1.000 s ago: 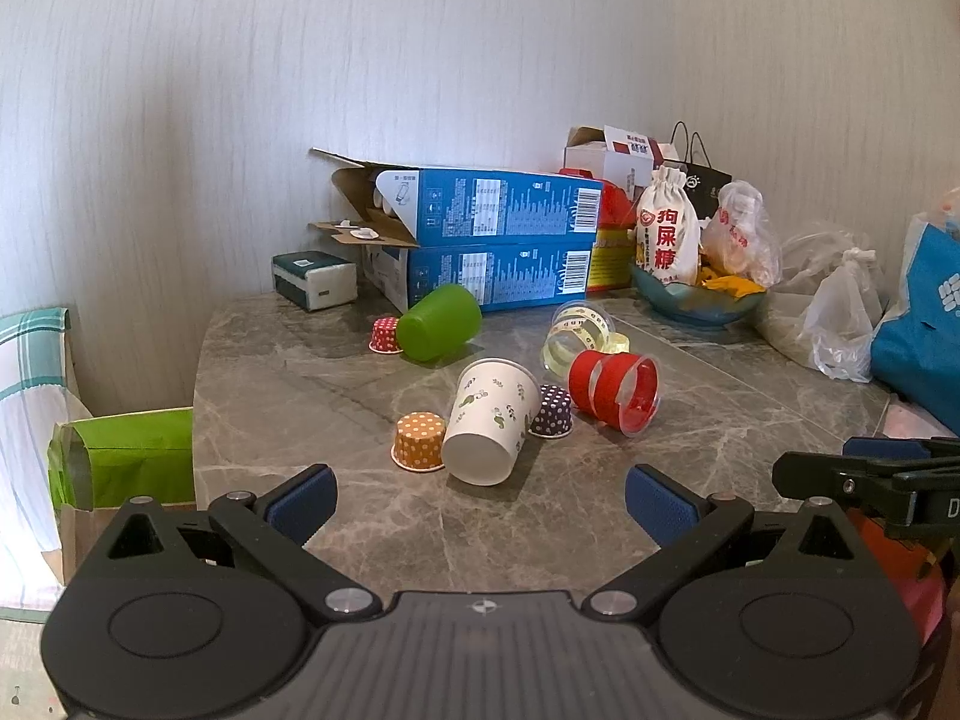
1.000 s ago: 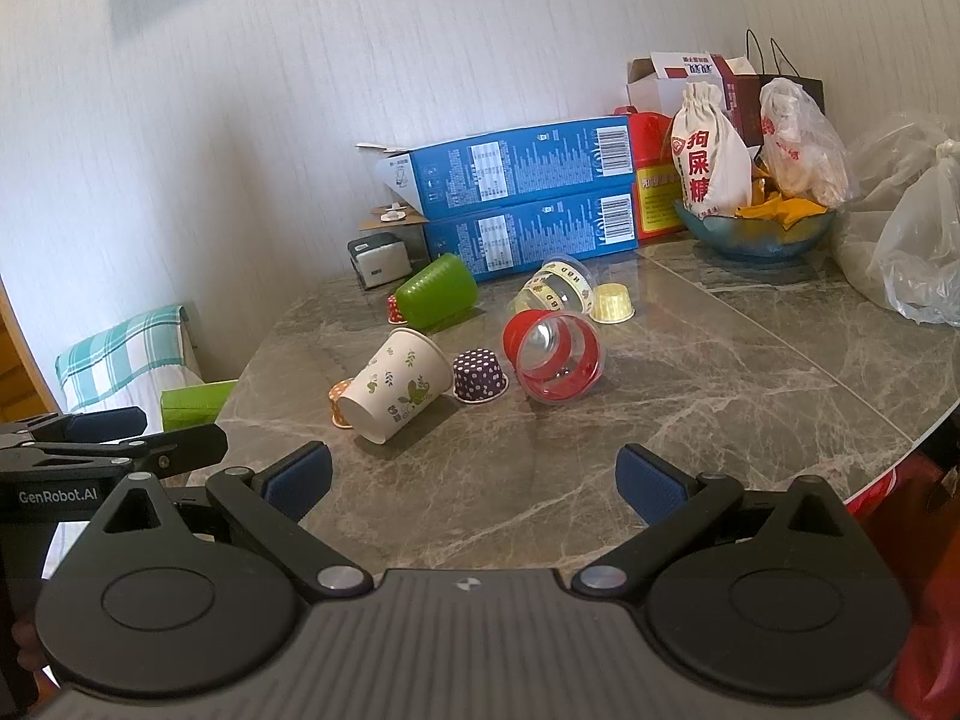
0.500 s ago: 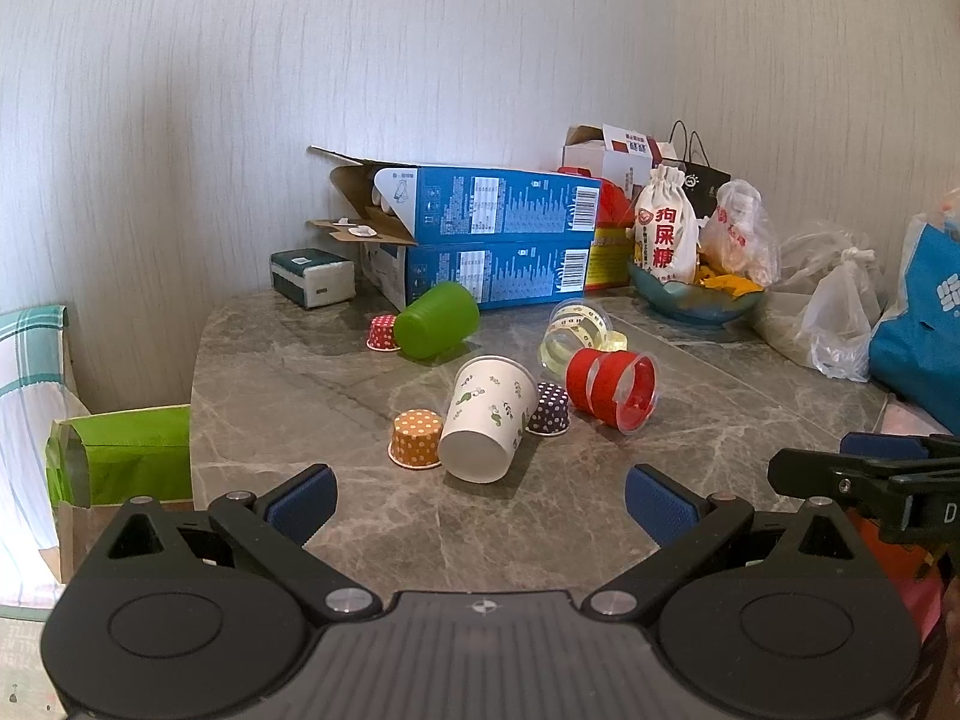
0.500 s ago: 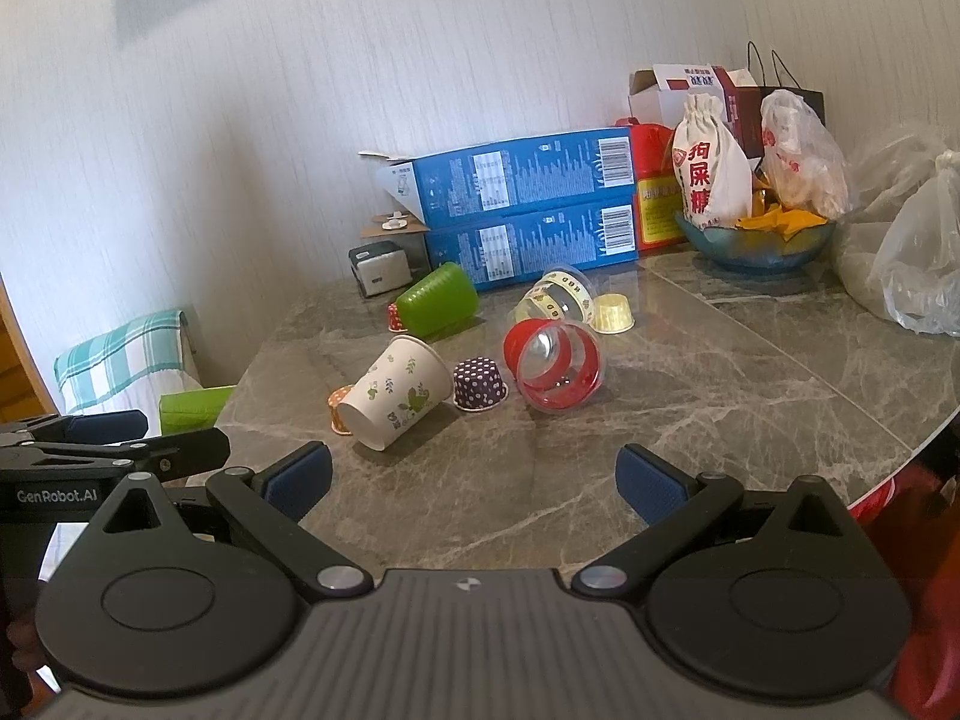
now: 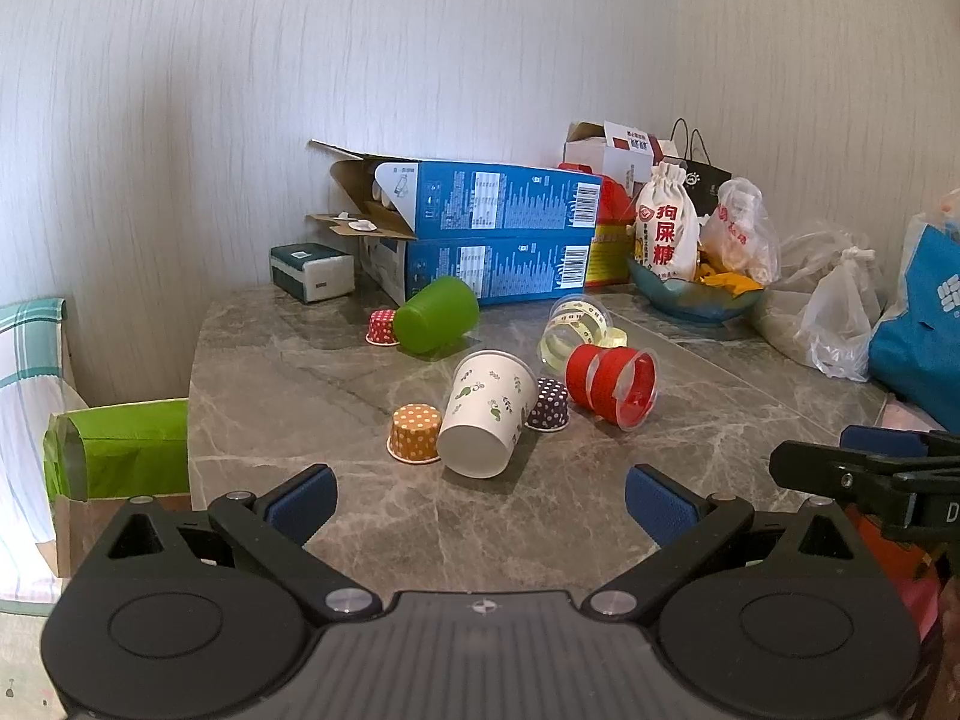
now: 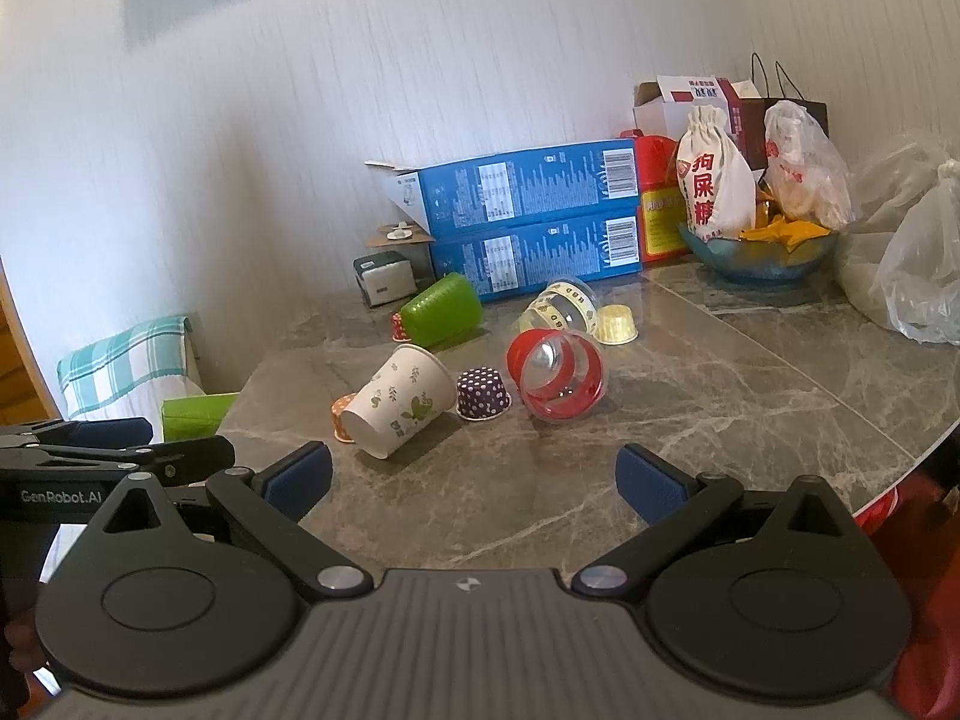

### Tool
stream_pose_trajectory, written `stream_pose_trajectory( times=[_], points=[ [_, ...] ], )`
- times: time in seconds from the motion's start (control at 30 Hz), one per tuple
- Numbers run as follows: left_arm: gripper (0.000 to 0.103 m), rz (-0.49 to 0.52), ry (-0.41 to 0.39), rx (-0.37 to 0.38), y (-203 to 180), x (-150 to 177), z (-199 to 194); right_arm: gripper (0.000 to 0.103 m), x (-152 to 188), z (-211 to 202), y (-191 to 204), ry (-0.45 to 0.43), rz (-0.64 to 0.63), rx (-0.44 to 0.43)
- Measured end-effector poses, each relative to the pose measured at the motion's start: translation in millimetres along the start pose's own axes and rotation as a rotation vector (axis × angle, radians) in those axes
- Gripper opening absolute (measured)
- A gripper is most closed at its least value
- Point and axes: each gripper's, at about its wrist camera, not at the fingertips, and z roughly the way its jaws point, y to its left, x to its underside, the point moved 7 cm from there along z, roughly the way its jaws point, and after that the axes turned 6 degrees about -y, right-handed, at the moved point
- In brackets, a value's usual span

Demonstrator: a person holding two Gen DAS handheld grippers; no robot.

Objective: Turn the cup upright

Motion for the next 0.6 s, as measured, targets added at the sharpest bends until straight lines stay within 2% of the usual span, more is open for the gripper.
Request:
stream_pose_trajectory(
  times=[0.43,0.6],
  points=[
    [0.103,-0.006,-0.017,-0.028,6,0,0,0.102,4,3,-3,0.034,0.028,-0.024],
    [0.103,0.013,-0.005,0.013,6,-4,4,0.102,-2,10,-4,0.063,0.084,-0.040]
  ],
)
